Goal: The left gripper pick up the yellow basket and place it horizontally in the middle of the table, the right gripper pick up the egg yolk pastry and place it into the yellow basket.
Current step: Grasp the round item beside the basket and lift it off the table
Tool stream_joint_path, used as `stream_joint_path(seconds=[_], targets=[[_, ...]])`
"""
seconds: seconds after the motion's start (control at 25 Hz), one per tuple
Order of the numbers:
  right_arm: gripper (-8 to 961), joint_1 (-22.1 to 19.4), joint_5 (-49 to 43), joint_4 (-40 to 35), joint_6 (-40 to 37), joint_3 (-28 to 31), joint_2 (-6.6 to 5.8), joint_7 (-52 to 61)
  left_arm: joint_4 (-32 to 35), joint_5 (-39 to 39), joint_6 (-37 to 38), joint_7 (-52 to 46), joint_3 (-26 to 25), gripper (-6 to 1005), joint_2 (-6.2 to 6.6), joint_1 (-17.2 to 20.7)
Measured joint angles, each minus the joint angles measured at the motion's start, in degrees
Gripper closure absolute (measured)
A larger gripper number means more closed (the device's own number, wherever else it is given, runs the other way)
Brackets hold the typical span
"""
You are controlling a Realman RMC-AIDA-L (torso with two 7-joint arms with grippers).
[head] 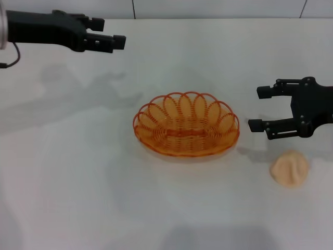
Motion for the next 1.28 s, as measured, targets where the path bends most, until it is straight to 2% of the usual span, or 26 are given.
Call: stream_joint_path(seconds=[0.24, 0.44, 0.56, 0.68, 1.0, 1.28], targets=[[188, -0.31, -0.37, -0.52, 0.25, 0.13, -0.06, 1.45, 0.08, 0.41, 9.78, 4.84, 0.88, 137, 1.12, 0.14], [190, -0.61, -2.88, -2.32, -0.51, 0.43, -0.48, 4.33, 0.29, 2.96, 14.71, 5.9, 4.52, 138, 1.01, -0.5], [192, -0.9, -7.34, -5.43, -1.5, 0.45, -0.37, 8.0, 0.67, 3.12, 15.36, 5.96, 7.73, 138, 0.77, -0.55], [193, -1.34, -10.46, -7.86, -2.44, 0.47, -0.27, 10.68, 0.82, 3.16, 15.62, 6.2, 8.86, 138, 0.38, -1.06], [197, -1.84, -14.05, -9.13, -3.38, 0.49, -0.64, 14.01, 0.77, 3.24, 15.46, 6.53, 9.12, 138, 0.2, -1.27], [200, -1.54, -20.06, -10.66, -3.73, 0.14, -0.26, 17.23, 0.34, 3.24, 14.73, 6.55, 9.19, 137, 0.04, -1.85]])
